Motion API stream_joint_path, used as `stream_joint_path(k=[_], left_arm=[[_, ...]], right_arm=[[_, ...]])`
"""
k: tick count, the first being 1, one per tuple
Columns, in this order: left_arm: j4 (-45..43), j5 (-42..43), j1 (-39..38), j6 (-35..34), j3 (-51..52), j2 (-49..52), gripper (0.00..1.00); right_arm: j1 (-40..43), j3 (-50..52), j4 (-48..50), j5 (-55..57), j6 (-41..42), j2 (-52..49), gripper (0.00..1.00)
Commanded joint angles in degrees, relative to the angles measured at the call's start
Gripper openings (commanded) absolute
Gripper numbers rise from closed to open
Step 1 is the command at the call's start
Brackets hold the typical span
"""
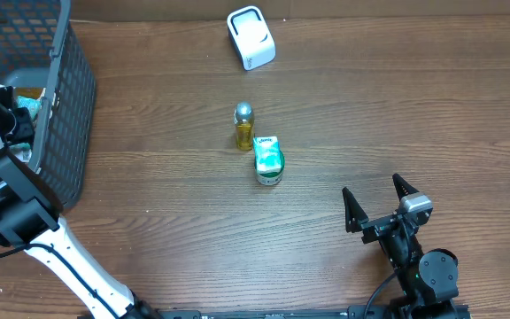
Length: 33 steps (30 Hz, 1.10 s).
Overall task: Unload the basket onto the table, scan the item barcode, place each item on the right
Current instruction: 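Reach the left gripper into the basket and grasp the green snack packet, then lift the packet out and carry it toward the table center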
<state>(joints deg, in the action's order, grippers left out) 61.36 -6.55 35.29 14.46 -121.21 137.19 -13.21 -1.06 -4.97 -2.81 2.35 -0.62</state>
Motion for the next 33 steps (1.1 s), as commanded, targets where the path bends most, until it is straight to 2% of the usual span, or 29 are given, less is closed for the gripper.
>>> stream_joint_path(k=[1,13,24,29,33], left_arm=[[1.16,0.63,0.33,-5.53,-3.98,-0.09,0.20],[4.87,8.02,0.17,-8.85,-16.55,-9.53,0.20],[5.95,20.76,-0.09,-15.61,-17.88,-28.26,0.19],[11.19,26.71,-0.74,-19.52,-17.88,-34.71,0.20],[21.44,26.93,-4.42,-19.65,-17.86,-37.38,0.20]], right_arm=[[-0.26,0.59,0.33,-0.22,-0.31,0.46,1.00],[-0.26,0.59,0.33,-0.22,-0.31,0.46,1.00],[-0.26,0.59,0.33,-0.22,-0.31,0.46,1.00],[-0.26,0.59,0.31,-0.22,-0.31,0.46,1.00],[-0.26,0.59,0.33,-0.22,-0.31,0.46,1.00]])
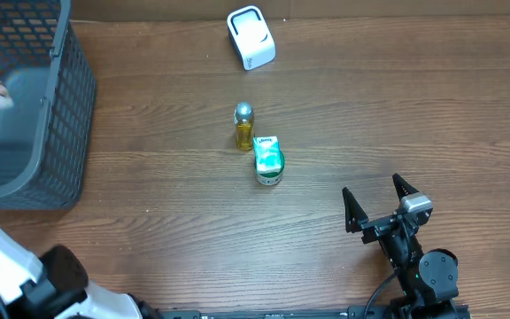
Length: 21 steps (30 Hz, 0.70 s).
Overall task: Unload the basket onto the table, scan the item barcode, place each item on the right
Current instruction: 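Lift the packet out and carry it toward the table center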
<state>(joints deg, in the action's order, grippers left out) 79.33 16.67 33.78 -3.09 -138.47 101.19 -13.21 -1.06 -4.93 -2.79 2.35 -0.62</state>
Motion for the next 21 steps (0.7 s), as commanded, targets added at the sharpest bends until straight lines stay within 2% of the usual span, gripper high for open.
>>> stream_joint_path(k=[1,4,10,15,21], left_arm=[[6.10,3.69,-4.22,-2.10,-0.59,-1.40,0.20],[11.50,1.09,-10.49,-2.23,1.18,-1.05,0.20],[11.65,-7.67,-21.42,-8.79,9.99,-0.92,0.20],[6.60,-11.21,-30.42,-15.04,21.38,-0.92,0.20],[-2.80,-11.34,-38.84,-20.61,35.26,-0.90,0.22]], right_arm=[[-0.26,0.59,0.28,-0.24,-0.31,0.46,1.00],[-0.26,0.59,0.26,-0.26,-0.31,0.46,1.00],[-0.26,0.59,0.28,-0.24,-0.31,0.46,1.00],[-0.26,0.59,0.26,-0.24,-0.31,0.46,1.00],[-0.26,0.59,0.28,-0.24,-0.31,0.46,1.00]])
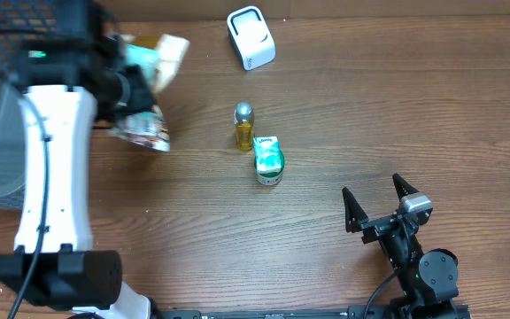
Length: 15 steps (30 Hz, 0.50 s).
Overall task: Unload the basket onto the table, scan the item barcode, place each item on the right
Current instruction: 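Lift the packet out and carry it toward the table center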
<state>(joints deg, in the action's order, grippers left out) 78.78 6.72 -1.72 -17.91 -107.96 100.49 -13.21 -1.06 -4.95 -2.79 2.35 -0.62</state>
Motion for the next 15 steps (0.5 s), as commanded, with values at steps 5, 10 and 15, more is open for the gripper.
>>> stream_joint_path(k=[5,10,15], left_arm=[[-9.22,-7.39,-8.46,-14.84,14.14,-0.20,0.24],[-16.04,-9.31,-11.65,-22.16,22.27,-0.20,0.25],[-23.52,-10.27,-13.70,-22.88,29.68,-0.20,0.26]], right_arm=[[-0.26,0.59,0.31,-0.24,-0.31,0.46,1.00],[-0.26,0.59,0.31,-0.24,-0.31,0.46,1.00],[-0.26,0.59,0.31,-0.24,-0.31,0.46,1.00]])
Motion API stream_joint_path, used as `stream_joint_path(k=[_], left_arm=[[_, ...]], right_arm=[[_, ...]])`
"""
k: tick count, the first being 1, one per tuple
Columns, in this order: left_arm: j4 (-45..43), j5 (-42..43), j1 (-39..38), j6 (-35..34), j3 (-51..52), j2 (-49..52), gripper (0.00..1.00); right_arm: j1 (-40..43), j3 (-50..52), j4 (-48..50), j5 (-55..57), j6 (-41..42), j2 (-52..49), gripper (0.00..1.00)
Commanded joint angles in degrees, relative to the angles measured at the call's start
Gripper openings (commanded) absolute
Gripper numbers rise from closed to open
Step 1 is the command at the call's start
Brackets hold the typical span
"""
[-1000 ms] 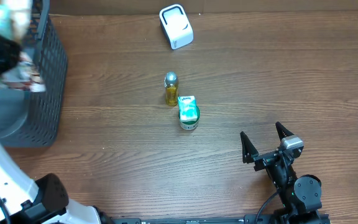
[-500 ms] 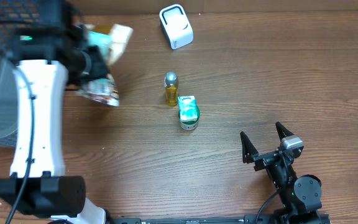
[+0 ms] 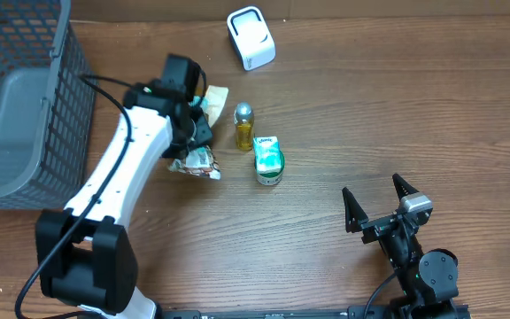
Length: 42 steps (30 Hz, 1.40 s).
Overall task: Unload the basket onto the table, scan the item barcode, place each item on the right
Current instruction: 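Lift the packet out and carry it toward the table center, then lower the held packets onto the table left of the jar and release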
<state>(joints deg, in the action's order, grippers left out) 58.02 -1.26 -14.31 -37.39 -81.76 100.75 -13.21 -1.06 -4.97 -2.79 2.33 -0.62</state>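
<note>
The white barcode scanner point(image 3: 251, 37) stands at the back of the table. My left gripper point(image 3: 195, 124) is shut on a crinkled snack packet point(image 3: 200, 162), whose beige end point(image 3: 213, 96) pokes out on the far side of the fingers. The packet hangs just left of a small yellow bottle point(image 3: 243, 128), below and left of the scanner. Any barcode on it is hidden. Near the front right, my right gripper point(image 3: 377, 202) stands open with nothing in it.
A dark mesh basket point(image 3: 60, 106) fills the left edge of the table. A green and white pack on a can point(image 3: 268, 159) sits right beside the yellow bottle, close to the held packet.
My left gripper with the packet has moved right and a little toward the front, from beside the basket to just left of the yellow bottle. The right arm has not moved.
My left arm first reached down inside the basket. Then a blurred item showed high over the basket's left side. Later the gripper held the packet right of the basket, and now it holds it next to the bottle. The right gripper stayed open throughout.
</note>
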Motion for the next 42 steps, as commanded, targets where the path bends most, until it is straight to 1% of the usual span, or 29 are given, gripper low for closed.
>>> stream_joint_path(k=[1,2,6,10,13,18,20,25,28,31,34,37,40,42], left_arm=[[-4.22,-2.32,-1.38,-3.41,4.81,-0.46,0.26],[-6.58,-2.34,-1.70,-3.37,7.02,-0.37,0.27],[-11.04,-2.34,-1.92,-3.28,11.37,-0.35,0.28],[-14.99,-2.34,-1.90,-0.63,15.26,-0.28,0.28],[-17.42,-2.36,-1.90,-0.26,17.73,-0.24,0.28],[-17.92,-4.72,-1.86,1.51,18.25,-0.24,0.31],[-18.01,-5.92,-1.86,2.10,18.25,-0.24,0.37],[-17.66,-8.35,-1.86,3.87,18.29,-0.24,0.54],[-17.53,-8.33,-1.86,5.73,18.32,-0.24,0.60],[-17.68,-8.35,-1.86,5.79,18.29,-0.24,0.69],[-18.10,-8.02,-1.46,8.72,17.33,-0.26,0.72],[-15.74,-6.21,-1.31,10.86,14.56,-0.26,0.75],[-14.60,-3.69,-1.31,12.68,12.81,-0.26,0.84],[-14.62,-3.72,-1.31,13.97,12.79,-0.26,0.83]], right_arm=[[-0.26,0.59,0.33,-0.24,-0.28,0.46,1.00],[-0.26,0.59,0.33,-0.26,-0.28,0.46,1.00],[-0.26,0.59,0.33,-0.24,-0.28,0.46,1.00],[-0.26,0.59,0.33,-0.24,-0.28,0.46,1.00],[-0.26,0.59,0.33,-0.26,-0.28,0.46,1.00],[-0.26,0.59,0.31,-0.26,-0.28,0.46,1.00],[-0.26,0.59,0.31,-0.24,-0.28,0.46,1.00],[-0.26,0.59,0.33,-0.24,-0.28,0.46,1.00],[-0.26,0.59,0.33,-0.24,-0.28,0.46,1.00],[-0.26,0.59,0.33,-0.24,-0.28,0.46,1.00],[-0.26,0.59,0.33,-0.24,-0.28,0.46,1.00],[-0.26,0.59,0.33,-0.24,-0.28,0.46,1.00],[-0.26,0.59,0.33,-0.24,-0.28,0.46,1.00],[-0.26,0.59,0.33,-0.24,-0.28,0.46,1.00]])
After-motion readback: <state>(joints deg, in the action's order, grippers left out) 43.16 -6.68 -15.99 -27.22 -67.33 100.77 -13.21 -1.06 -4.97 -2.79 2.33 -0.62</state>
